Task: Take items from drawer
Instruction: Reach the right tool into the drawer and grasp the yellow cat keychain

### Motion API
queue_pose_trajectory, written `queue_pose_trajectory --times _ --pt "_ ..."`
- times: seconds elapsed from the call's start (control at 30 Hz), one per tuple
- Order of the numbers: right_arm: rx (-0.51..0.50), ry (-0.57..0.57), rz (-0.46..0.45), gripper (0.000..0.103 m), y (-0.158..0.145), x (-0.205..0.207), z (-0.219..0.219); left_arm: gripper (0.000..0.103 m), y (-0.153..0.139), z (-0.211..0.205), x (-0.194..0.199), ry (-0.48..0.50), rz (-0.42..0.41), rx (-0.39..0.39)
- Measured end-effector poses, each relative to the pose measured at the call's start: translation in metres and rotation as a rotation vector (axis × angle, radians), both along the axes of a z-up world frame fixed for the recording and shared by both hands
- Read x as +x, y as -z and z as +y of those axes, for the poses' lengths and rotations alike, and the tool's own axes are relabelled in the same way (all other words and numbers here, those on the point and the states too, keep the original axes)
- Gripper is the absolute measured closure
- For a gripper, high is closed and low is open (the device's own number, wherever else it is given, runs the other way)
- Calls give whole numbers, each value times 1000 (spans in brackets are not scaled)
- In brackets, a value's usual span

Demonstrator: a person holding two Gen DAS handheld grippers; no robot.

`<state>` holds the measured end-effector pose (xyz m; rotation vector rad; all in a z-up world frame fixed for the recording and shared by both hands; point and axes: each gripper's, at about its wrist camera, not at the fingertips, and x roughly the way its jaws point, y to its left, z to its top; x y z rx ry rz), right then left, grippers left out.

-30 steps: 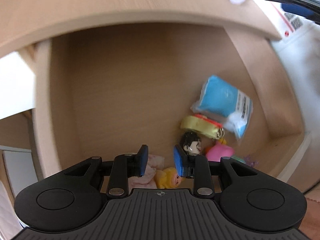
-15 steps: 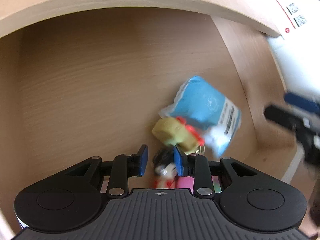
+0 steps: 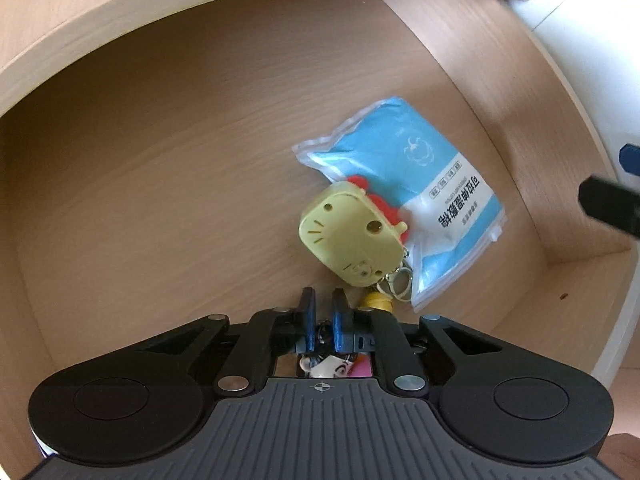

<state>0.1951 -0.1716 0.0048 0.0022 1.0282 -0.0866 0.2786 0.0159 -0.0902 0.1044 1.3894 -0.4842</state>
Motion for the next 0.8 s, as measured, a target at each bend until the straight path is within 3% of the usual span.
queue_pose_trajectory --times 0.33,0.6,0.8 --pt "-2 -4 -12 22 -1 2 -5 95 -20 39 -13 -105 -44 -129" --pt "14 -94 15 21 9 18 12 95 -45 78 -32 -210 -94 -196" --pt "68 -194 60 20 21 37 38 93 -54 92 -40 -201 -49 -175"
